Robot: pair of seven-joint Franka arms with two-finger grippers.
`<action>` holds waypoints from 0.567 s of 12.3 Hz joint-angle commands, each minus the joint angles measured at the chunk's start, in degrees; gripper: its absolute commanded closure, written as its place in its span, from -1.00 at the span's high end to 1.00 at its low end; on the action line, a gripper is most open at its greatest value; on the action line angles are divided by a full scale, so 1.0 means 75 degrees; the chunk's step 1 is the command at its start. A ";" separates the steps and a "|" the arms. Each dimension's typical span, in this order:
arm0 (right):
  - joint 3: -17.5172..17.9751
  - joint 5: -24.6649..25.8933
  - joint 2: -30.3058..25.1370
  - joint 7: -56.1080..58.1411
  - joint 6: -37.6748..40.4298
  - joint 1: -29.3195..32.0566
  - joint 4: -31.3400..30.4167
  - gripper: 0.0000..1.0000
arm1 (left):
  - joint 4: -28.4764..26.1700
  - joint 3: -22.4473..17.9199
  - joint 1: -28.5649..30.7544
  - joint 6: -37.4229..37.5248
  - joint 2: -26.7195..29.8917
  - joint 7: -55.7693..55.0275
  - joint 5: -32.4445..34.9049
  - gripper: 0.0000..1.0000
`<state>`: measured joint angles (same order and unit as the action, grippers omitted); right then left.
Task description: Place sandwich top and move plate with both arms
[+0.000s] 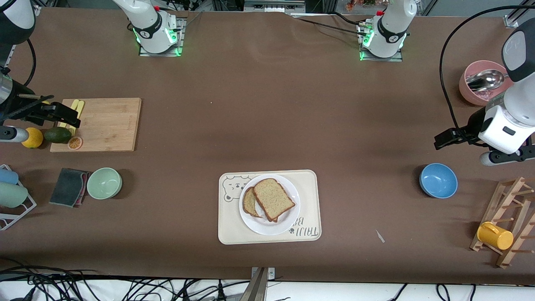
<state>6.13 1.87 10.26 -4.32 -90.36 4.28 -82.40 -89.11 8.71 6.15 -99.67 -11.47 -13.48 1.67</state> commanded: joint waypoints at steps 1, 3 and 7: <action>0.0027 0.0067 0.0073 0.0061 0.0189 0.0039 0.0205 1.00 | -0.0294 0.0034 0.0186 -0.0023 0.0392 -0.0009 0.0211 1.00; 0.0027 0.0078 0.0073 0.0049 0.0177 0.0039 0.0205 1.00 | -0.0423 -0.0106 0.0187 0.0000 0.0662 0.0202 0.0141 1.00; 0.0027 0.0067 0.0073 0.0026 0.0177 0.0027 0.0205 1.00 | -0.0319 -0.0235 0.0106 0.0199 0.0944 0.0250 -0.0057 1.00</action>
<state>6.07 1.87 10.27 -4.32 -90.26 4.31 -82.39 -90.02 7.68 7.35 -98.49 -6.57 -12.77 1.66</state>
